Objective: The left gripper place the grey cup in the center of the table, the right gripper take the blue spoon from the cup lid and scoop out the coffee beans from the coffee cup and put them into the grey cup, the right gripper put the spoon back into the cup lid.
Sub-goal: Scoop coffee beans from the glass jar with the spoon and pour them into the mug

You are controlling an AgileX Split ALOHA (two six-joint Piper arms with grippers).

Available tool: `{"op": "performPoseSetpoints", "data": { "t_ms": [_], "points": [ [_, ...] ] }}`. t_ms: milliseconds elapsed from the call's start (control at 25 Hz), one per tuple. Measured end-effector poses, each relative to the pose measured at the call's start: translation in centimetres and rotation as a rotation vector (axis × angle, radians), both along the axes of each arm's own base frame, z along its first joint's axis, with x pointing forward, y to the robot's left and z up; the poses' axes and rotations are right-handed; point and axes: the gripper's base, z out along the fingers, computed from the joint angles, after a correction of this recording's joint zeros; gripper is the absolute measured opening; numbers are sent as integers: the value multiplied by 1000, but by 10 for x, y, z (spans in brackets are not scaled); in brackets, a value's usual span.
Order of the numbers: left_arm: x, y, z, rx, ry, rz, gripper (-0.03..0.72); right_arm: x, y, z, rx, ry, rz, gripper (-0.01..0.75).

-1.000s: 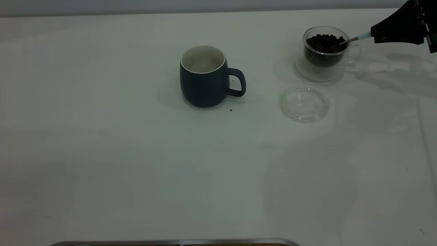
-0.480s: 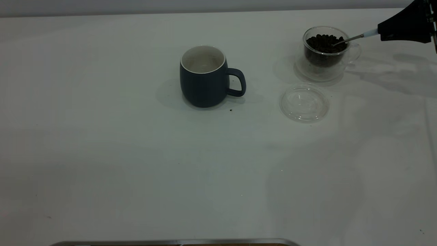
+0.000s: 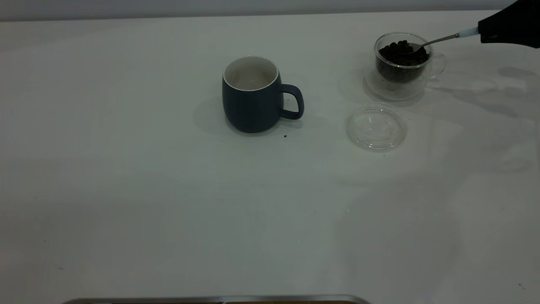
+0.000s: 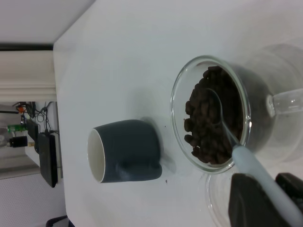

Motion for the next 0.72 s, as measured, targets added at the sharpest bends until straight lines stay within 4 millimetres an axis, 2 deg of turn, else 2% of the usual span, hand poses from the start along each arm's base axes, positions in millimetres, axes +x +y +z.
{"op": "performPoseSetpoints", "data": {
  "t_ms": [600,720],
  "points": [
    [0,0,0,1,0,-1,514,3,0,3,38,2,-42,106],
    [0,0,0,2,0,-1,514,4,-1,9,33,-11,-42,106]
  ]
}}
